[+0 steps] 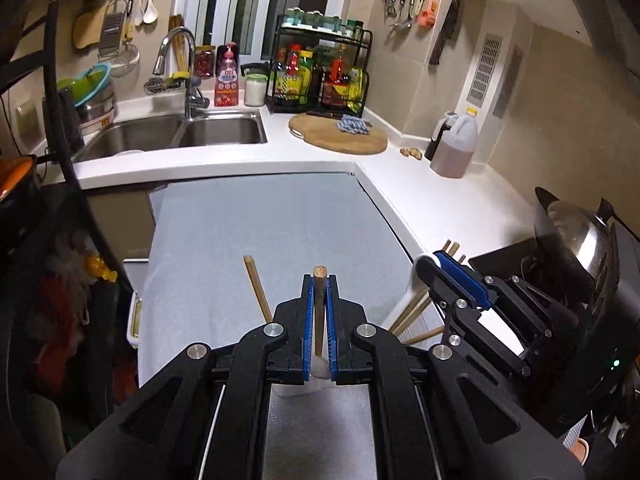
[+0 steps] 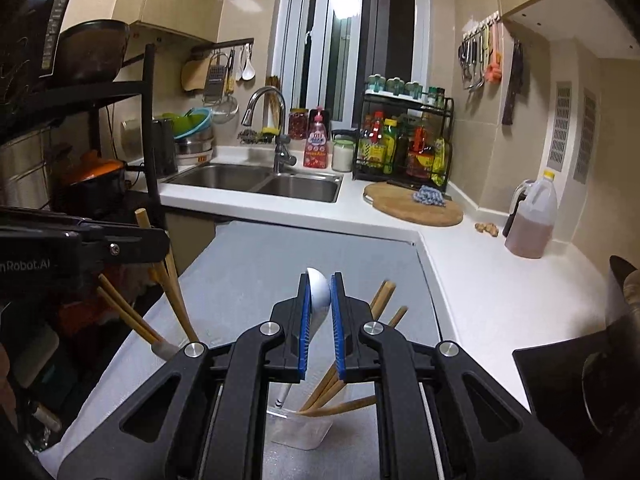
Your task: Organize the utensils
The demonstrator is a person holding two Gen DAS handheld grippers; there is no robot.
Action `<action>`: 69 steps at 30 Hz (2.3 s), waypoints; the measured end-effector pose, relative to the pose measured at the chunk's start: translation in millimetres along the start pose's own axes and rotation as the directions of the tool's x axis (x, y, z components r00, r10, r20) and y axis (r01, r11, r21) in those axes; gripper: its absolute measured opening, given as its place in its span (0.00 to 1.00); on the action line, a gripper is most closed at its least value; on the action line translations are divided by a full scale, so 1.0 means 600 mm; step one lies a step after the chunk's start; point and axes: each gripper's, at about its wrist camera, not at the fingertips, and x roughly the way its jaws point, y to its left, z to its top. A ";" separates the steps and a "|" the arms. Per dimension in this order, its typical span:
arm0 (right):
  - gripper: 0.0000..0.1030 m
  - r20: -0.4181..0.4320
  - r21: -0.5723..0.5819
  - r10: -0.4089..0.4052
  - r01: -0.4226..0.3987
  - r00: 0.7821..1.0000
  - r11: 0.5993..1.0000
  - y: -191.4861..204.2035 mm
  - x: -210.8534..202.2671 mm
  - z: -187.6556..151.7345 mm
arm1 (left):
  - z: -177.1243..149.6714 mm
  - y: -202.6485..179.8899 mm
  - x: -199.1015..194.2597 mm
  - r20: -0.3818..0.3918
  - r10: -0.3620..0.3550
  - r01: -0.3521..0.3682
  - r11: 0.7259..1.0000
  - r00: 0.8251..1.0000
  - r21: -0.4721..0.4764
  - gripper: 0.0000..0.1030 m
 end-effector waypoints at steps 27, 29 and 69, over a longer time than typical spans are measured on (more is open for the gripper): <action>0.95 0.101 0.137 -0.120 0.106 0.988 0.985 -0.021 -0.207 -0.190 | -0.281 0.008 -0.106 0.283 0.113 -0.097 0.993 0.952 -0.070 0.86; 0.95 0.075 0.137 -0.137 0.126 0.988 0.982 -0.021 -0.190 -0.211 | -0.293 0.017 -0.081 0.233 0.145 -0.121 0.986 0.962 -0.115 0.86; 0.95 0.024 0.134 -0.128 0.124 0.991 0.983 -0.035 -0.155 -0.259 | -0.342 -0.005 -0.039 0.210 0.244 -0.234 0.970 0.947 -0.070 0.93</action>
